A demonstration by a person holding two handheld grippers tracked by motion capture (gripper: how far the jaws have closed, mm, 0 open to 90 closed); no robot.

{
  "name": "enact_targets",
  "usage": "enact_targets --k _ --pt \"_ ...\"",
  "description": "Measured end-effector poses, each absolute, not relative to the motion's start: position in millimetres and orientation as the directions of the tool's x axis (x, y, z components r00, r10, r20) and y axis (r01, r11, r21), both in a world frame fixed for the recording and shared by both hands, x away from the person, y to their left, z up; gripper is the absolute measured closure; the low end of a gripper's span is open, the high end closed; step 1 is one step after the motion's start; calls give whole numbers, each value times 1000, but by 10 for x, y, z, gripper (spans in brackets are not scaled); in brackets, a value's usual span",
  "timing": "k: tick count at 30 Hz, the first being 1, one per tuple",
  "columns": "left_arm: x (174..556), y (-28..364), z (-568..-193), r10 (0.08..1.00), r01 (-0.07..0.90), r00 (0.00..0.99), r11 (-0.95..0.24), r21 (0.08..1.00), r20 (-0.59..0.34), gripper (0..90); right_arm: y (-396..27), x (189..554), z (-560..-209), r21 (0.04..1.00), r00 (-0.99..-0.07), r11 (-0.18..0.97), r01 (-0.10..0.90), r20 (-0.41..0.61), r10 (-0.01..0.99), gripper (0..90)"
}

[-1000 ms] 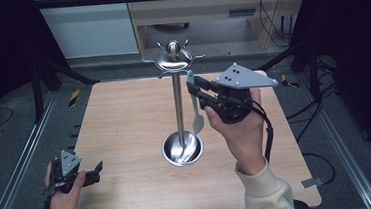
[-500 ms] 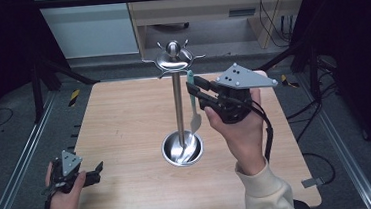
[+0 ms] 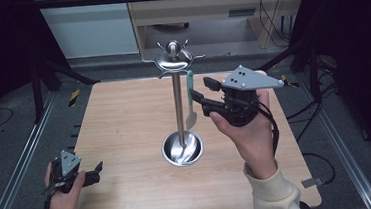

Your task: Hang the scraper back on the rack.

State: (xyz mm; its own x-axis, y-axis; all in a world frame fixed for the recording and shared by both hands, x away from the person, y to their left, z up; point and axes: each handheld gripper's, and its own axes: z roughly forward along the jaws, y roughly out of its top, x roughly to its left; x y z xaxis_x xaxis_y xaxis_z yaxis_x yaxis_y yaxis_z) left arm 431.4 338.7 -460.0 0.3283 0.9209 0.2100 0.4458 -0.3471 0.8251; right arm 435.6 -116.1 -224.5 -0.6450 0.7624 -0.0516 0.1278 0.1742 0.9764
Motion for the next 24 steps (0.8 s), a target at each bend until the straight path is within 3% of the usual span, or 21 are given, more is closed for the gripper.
enact_targets --k 9,24 --pt "4316 3396 -4596 921 446 326 -350 824 214 31 -1255 4385 -2299 973 -604 186 137 -67 794 287" --pt "4327 3374 -4596 916 441 336 -358 823 219 30 -1539 4545 -2428 978 -466 164 130 -85 881 97"
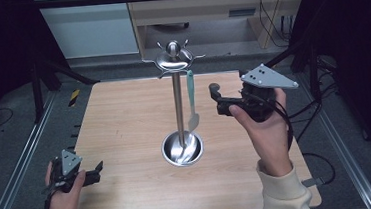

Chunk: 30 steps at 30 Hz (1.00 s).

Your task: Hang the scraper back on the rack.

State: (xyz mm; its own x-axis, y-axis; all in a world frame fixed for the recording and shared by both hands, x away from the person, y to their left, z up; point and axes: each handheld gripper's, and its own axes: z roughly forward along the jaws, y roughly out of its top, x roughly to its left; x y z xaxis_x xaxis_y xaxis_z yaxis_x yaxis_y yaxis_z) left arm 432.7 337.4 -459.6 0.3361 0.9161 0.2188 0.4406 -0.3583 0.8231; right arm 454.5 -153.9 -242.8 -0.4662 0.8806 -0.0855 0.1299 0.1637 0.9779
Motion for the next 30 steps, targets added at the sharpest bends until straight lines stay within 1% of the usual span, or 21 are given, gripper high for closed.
enact_targets --k 7,16,22,30 --pt "4326 3377 -4596 918 442 330 -356 824 219 30 -1671 4580 -2464 979 -450 145 143 -66 891 82" --pt "4324 3376 -4591 919 439 329 -354 826 218 30 -1771 4615 -2529 975 -400 160 152 -88 912 98" --pt "4330 3368 -4595 918 438 332 -355 826 217 29 -1833 4683 -2629 967 -368 173 186 -94 925 110" --pt "4327 3378 -4597 920 440 324 -352 826 220 29 -1929 4750 -2748 961 -349 174 215 -91 933 115"
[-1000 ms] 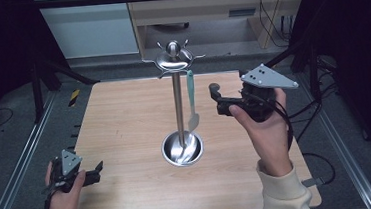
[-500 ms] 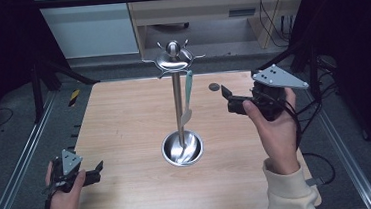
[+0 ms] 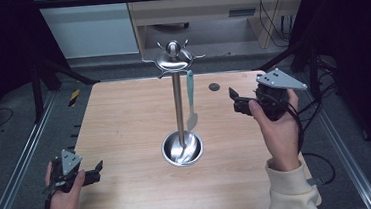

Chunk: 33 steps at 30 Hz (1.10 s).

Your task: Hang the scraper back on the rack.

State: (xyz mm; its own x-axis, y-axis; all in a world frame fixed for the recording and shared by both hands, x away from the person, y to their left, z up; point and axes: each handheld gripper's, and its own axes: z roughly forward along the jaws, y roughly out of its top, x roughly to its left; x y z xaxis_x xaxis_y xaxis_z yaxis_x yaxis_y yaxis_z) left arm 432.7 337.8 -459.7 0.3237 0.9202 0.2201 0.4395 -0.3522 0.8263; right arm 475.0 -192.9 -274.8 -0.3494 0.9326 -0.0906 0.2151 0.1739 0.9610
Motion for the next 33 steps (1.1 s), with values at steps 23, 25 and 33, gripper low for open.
enact_targets --k 23,25,33 --pt "4330 3375 -4593 921 436 318 -353 828 225 24 -1987 4999 -3242 927 -282 211 310 -122 952 112" --pt "4330 3376 -4594 921 436 318 -353 828 225 24 -1993 5024 -3293 923 -281 209 321 -118 953 115" --pt "4331 3380 -4595 921 439 317 -352 826 224 24 -2002 5094 -3469 911 -279 207 356 -108 954 130"
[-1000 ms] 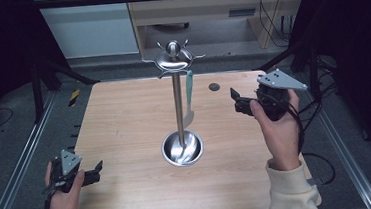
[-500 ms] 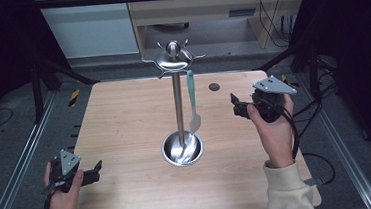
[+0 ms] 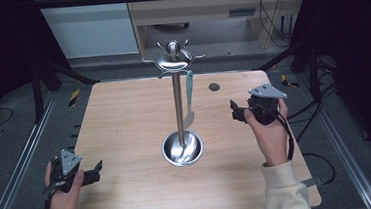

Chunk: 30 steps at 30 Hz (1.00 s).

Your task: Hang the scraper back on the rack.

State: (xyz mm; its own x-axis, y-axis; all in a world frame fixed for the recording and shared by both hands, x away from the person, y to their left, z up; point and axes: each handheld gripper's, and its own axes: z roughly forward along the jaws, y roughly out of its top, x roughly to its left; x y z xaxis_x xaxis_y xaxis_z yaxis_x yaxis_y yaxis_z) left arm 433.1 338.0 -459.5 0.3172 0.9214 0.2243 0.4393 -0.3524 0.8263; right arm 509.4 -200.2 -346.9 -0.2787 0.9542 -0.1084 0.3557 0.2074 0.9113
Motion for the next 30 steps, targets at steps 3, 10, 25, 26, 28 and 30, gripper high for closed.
enact_targets --k 3,10,25,26,28,30 --pt "4332 3381 -4595 921 440 317 -352 826 224 24 -2004 5117 -3524 911 -276 194 363 -94 956 134" --pt "4332 3377 -4596 921 439 319 -354 826 226 24 -2029 5158 -3629 901 -273 198 385 -94 957 145" --pt "4331 3389 -4594 922 442 310 -354 824 230 25 -2043 5226 -3879 890 -258 192 413 -88 962 149" --pt "4331 3390 -4596 923 444 310 -352 824 227 25 -2046 5229 -3902 889 -259 190 417 -84 962 148" --pt "4332 3390 -4596 922 444 311 -354 823 229 25 -2051 5234 -3948 883 -258 194 428 -87 962 148" --pt "4333 3385 -4597 922 444 314 -355 823 228 25 -2053 5235 -3989 879 -257 197 434 -89 962 148"
